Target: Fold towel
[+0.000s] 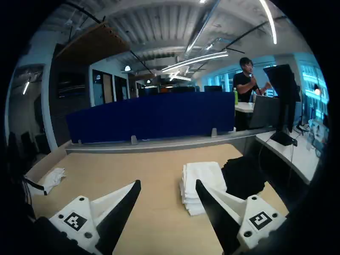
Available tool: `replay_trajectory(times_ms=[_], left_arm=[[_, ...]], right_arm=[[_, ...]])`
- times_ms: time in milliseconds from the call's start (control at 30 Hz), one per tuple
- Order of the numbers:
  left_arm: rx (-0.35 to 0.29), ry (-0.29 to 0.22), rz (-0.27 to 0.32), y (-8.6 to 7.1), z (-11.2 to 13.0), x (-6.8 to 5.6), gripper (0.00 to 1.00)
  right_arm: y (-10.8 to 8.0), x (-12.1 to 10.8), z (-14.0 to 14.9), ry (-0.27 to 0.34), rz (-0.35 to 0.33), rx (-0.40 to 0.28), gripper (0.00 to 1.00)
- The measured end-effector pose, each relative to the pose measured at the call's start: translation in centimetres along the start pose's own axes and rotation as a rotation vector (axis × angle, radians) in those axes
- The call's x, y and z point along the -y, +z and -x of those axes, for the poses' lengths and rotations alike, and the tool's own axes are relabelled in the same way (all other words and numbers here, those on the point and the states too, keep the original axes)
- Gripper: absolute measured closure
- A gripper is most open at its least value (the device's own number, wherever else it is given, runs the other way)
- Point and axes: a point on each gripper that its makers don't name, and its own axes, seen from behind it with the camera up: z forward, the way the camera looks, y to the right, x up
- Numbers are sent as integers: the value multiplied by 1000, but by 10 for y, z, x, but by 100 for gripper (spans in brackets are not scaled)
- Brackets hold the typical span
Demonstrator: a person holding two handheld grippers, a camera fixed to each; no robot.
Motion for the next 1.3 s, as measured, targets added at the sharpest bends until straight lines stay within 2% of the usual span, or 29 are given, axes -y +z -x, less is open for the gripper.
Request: replay_trajectory(times_ms=[200, 600, 1067, 1300], left_arm=[[-14, 7, -9, 0, -8, 5, 5], [-31, -39, -16, 0, -6, 12, 5], [-55, -45, -29, -10, -8, 21, 5], [-79, -43, -30, -11, -14, 22, 5]], right_arm=[[-3, -2, 2, -8, 3, 6, 0], [-5, -8, 9, -12, 12, 21, 0], [-6, 0, 4, -25, 1, 16, 0], [-7, 5, 1, -28, -5, 7, 0]])
